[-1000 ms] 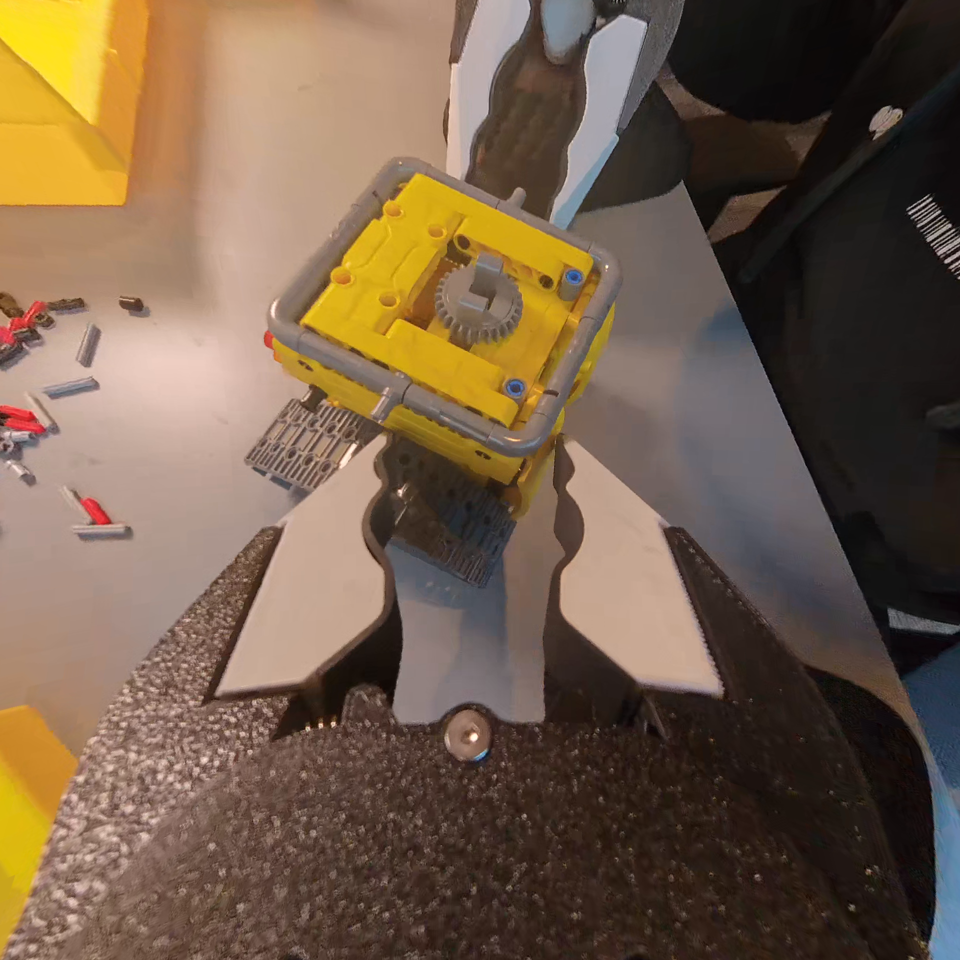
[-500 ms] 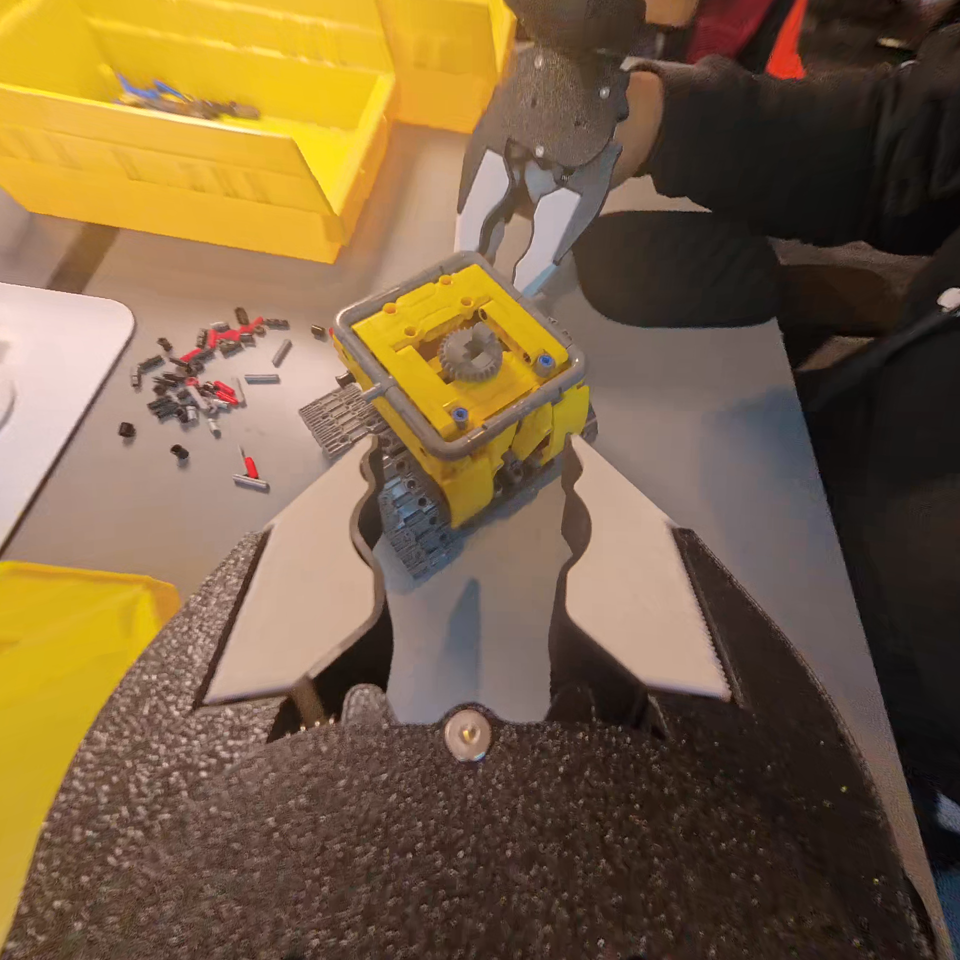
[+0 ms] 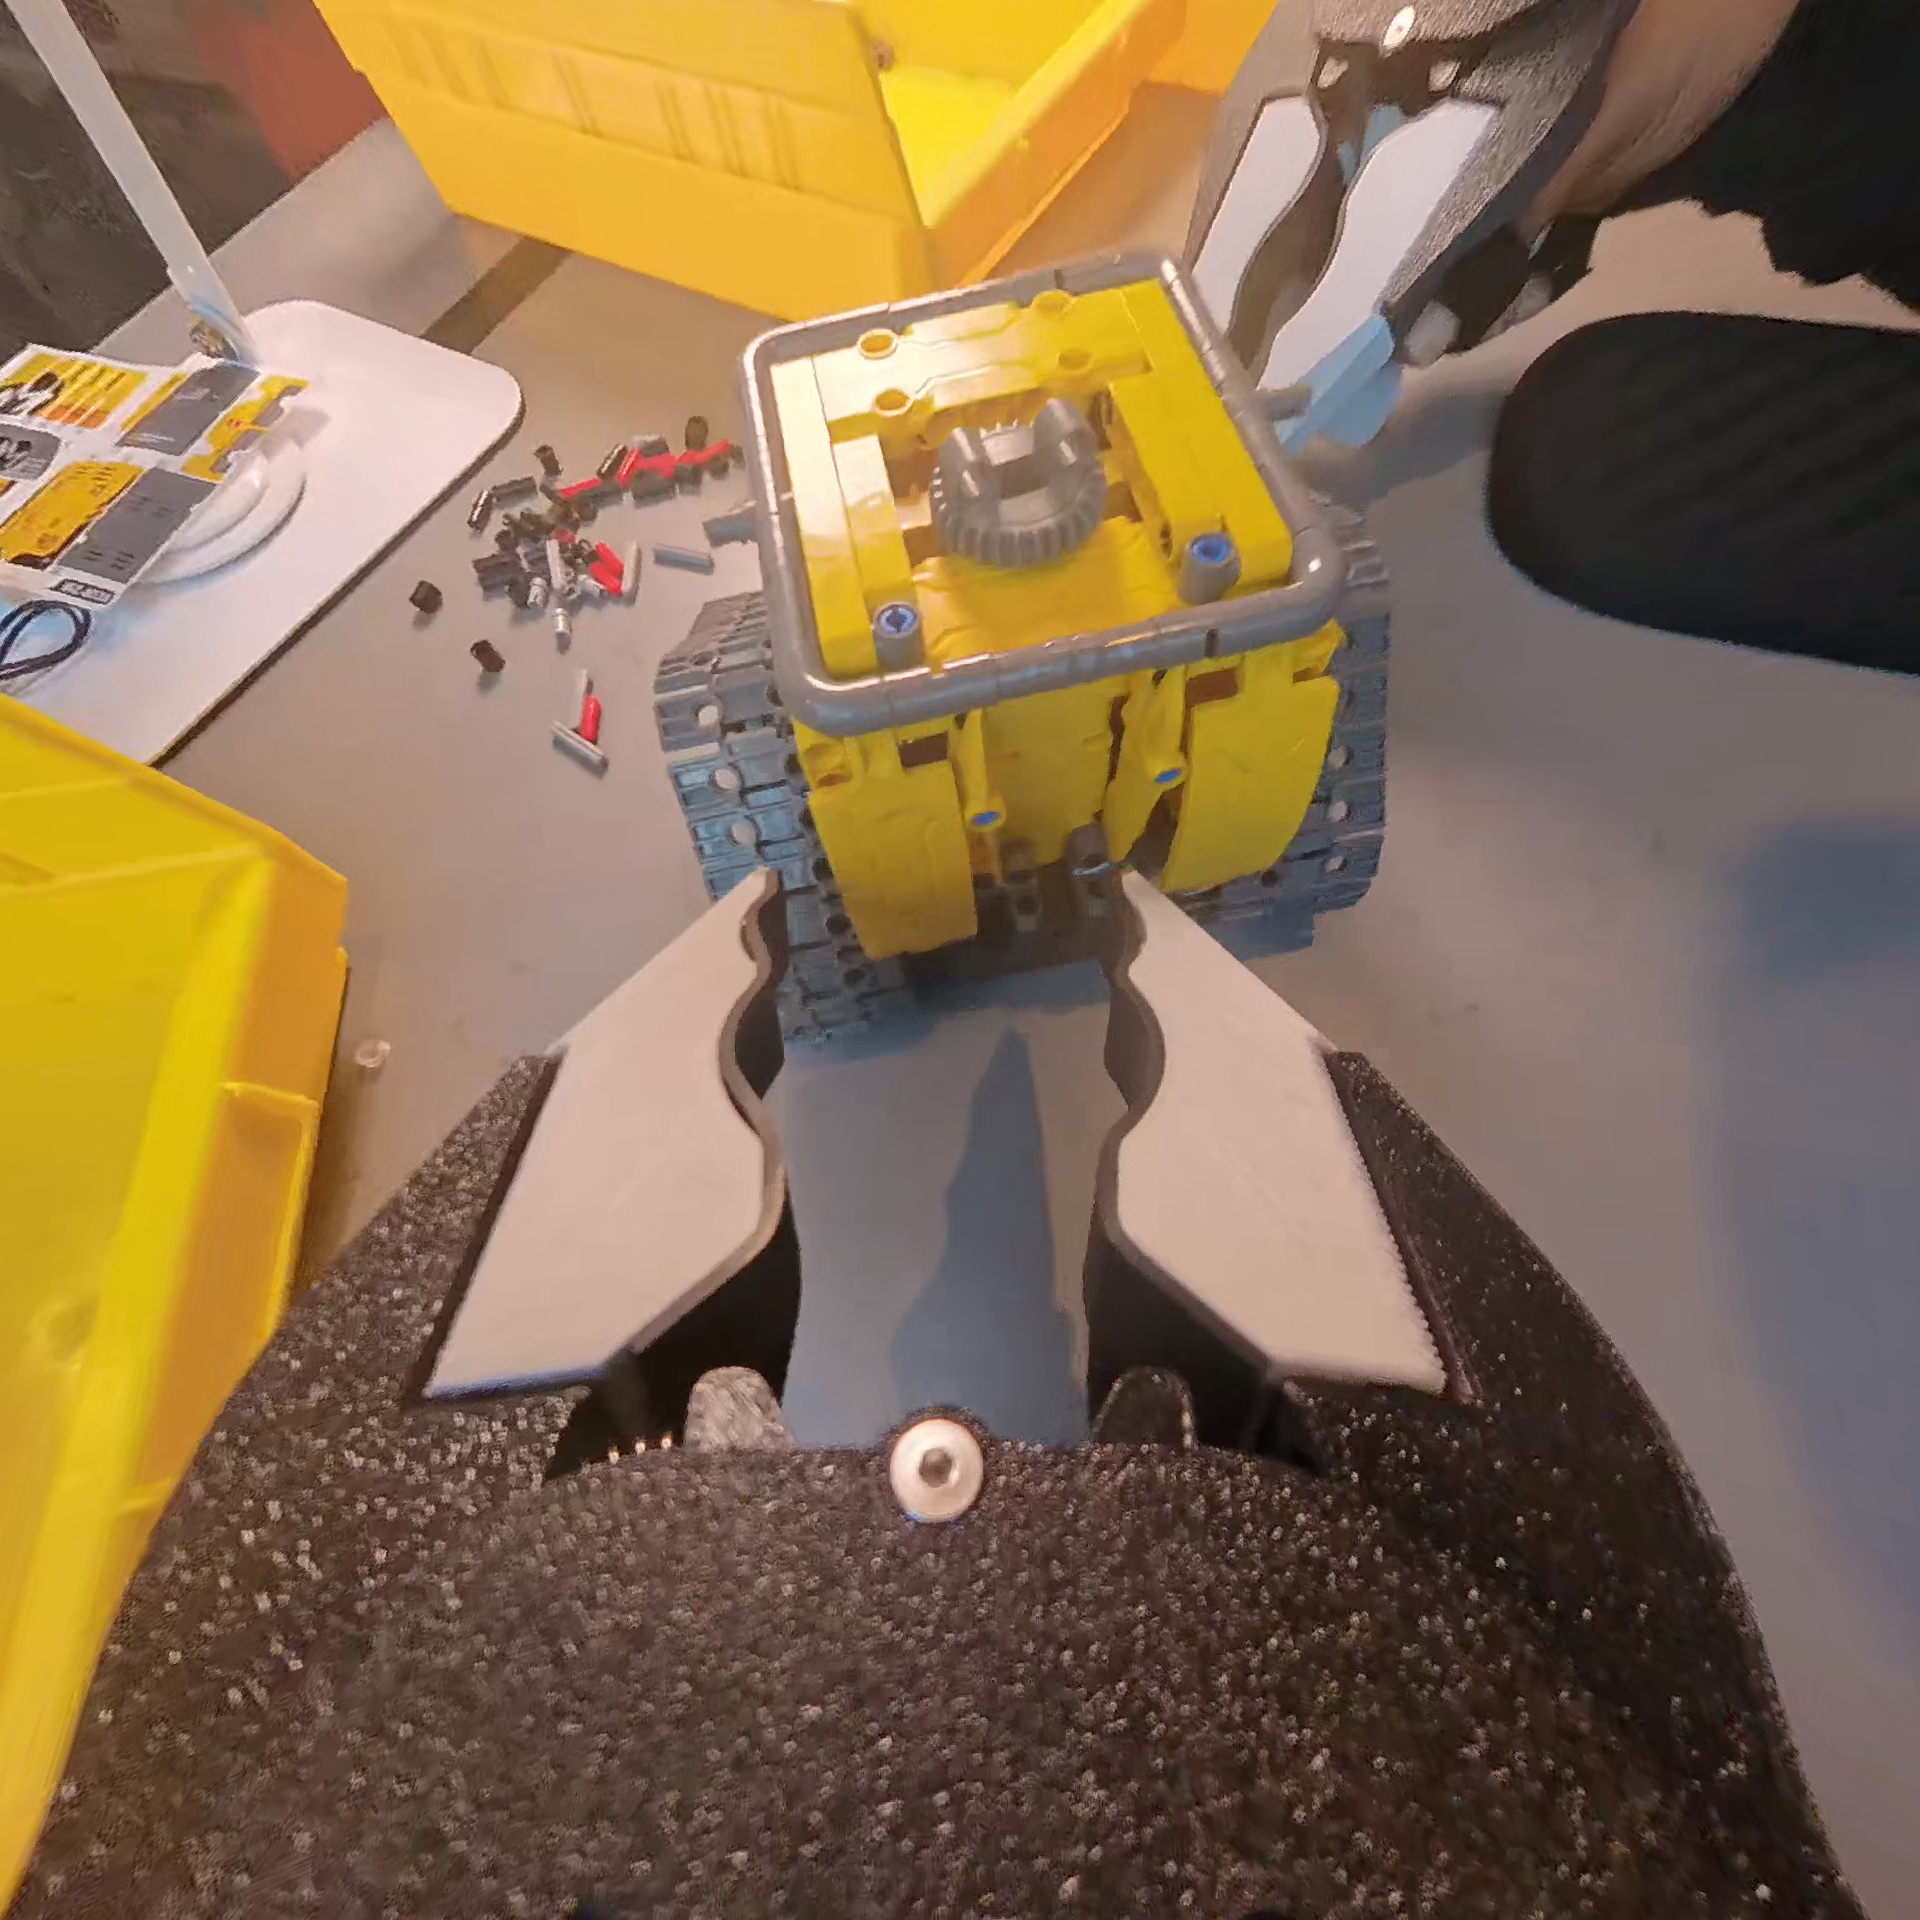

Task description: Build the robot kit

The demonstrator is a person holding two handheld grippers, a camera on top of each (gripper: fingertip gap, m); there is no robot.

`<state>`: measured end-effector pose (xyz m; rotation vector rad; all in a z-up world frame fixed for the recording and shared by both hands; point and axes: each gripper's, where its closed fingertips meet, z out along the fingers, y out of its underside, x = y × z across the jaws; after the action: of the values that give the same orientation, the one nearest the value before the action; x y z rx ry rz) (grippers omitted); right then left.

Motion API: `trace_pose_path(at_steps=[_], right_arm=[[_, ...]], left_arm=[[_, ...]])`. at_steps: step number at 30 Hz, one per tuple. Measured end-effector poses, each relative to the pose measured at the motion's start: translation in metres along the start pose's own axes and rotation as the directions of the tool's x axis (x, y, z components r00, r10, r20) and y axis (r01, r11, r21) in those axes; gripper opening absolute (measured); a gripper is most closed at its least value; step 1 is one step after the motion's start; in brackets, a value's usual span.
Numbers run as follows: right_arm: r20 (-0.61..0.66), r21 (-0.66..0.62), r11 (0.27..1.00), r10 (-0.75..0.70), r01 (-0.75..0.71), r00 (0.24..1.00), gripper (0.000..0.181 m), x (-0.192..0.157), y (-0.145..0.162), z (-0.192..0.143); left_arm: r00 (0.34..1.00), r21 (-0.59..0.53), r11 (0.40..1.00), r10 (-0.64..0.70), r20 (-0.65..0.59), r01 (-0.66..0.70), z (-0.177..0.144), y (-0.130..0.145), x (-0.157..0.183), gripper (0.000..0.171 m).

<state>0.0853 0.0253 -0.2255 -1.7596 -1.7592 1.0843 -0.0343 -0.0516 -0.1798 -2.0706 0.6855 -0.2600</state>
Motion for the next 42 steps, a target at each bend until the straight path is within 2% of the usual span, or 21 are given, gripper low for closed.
trace_pose_path(at_steps=[6, 15, 19, 22, 25, 28, 32, 34, 37, 42], right_arm=[[0.054, 0.008, 1.0, 0.016, -0.016, 0.998, 0.009, -0.01, 0.0, 0.003], [0.05, 0.027, 0.998, 0.049, -0.05, 0.998, 0.009, -0.009, 0.001, 0.004], [0.01, 0.044, 0.999, 0.0, 0.0, 1.0, 0.008, -0.009, -0.004, -0.002], [-0.004, 0.127, 0.991, -0.031, 0.031, 1.0, 0.007, -0.013, -0.022, -0.015], [-0.036, 0.132, 0.99, -0.049, 0.054, 0.998, 0.007, -0.017, -0.029, -0.023], [-0.067, 0.108, 0.988, -0.104, 0.111, 0.992, 0.008, -0.035, -0.029, -0.024], [-0.196, 0.03, 0.963, -0.255, 0.266, 0.947, 0.01, -0.053, -0.027, -0.022], [-0.216, 0.021, 0.965, -0.25, 0.26, 0.944, 0.009, -0.058, -0.028, -0.021], [-0.212, 0.042, 0.973, -0.213, 0.226, 0.954, 0.009, -0.059, -0.029, -0.023], [-0.234, 0.033, 0.978, -0.194, 0.207, 0.953, 0.01, -0.06, -0.021, -0.027]], left_arm=[[0.998, 0.025, 0.998, -0.056, 0.001, 0.056, 0.002, 0.01, 0.009, 0.063], [0.995, 0.077, 0.992, -0.101, -0.003, 0.101, -0.001, 0.006, 0.01, 0.062], [0.994, 0.095, 0.99, -0.104, 0.028, 0.101, -0.006, 0.006, 0.008, 0.056], [0.993, 0.116, 0.989, -0.1, 0.055, 0.093, -0.012, 0.005, 0.004, 0.045], [0.991, 0.17, 0.98, -0.119, 0.058, 0.107, -0.024, -0.004, 0.004, 0.043], [0.991, 0.264, 0.959, -0.124, 0.05, 0.106, -0.044, -0.025, 0.012, 0.041], [0.997, 0.33, 0.941, -0.059, -0.051, 0.072, -0.057, -0.049, 0.055, 0.04], [0.999, 0.283, 0.959, -0.012, -0.037, 0.022, -0.049, -0.045, 0.068, 0.045], [0.991, 0.189, 0.98, 0.035, 0.13, -0.059, -0.039, -0.029, 0.049, 0.048], [0.992, 0.227, 0.973, -0.073, 0.103, 0.048, -0.043, -0.021, 0.043, 0.04]])
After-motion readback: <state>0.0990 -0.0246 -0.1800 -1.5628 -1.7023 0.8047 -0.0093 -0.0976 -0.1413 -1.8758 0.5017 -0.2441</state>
